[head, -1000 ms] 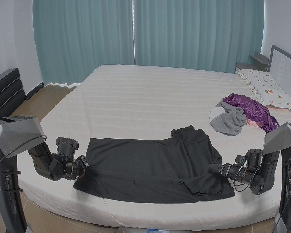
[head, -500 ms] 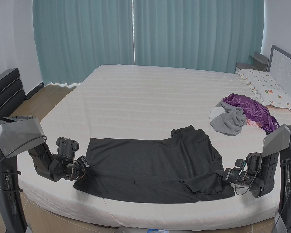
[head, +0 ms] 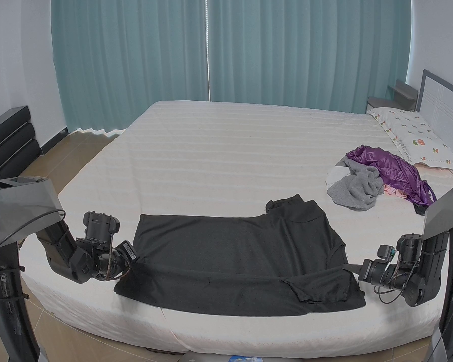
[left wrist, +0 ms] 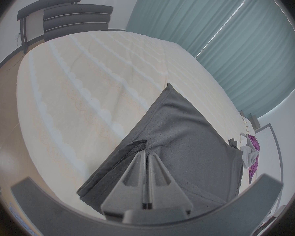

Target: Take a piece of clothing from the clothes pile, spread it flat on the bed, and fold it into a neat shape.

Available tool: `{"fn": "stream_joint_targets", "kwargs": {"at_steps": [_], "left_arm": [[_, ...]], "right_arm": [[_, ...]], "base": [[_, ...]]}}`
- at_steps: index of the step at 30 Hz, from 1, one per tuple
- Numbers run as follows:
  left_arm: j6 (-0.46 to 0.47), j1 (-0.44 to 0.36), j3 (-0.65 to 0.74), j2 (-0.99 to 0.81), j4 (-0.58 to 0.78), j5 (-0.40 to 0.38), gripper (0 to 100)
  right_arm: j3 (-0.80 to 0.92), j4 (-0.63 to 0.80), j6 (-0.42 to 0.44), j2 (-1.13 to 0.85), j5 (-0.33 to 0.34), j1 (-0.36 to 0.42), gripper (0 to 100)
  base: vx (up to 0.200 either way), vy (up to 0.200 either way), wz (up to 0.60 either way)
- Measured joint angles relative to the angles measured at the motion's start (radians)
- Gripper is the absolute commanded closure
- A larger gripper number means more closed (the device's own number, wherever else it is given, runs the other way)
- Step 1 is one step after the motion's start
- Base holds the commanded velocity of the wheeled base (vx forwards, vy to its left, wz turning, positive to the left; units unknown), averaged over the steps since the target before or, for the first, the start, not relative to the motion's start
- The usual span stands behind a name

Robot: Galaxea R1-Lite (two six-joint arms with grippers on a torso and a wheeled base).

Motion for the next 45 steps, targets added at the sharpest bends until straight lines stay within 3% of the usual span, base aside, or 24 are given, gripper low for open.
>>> {"fn": "stream_joint_targets", "kwargs": {"at_steps": [24, 30, 45], "left_arm": [[0.006, 0.008, 0.253, -0.269, -0.001, 0.002, 100], [0.007, 0.01, 0.311, -0.318, -0.005, 0.002, 100], [0.007, 0.01, 0.38, -0.367, -0.004, 0.0, 100]], "right_arm": [[0.263, 0.0, 0.006, -0.262, 0.137, -0.07, 100], [0.276, 0.002, 0.011, -0.307, 0.137, -0.084, 100], [0.278, 0.185, -0.012, -0.403, 0.129, -0.087, 100]], "base": [[0.0, 0.0, 0.0], [0.0, 0.0, 0.0], [0.0, 0.0, 0.0]]}}
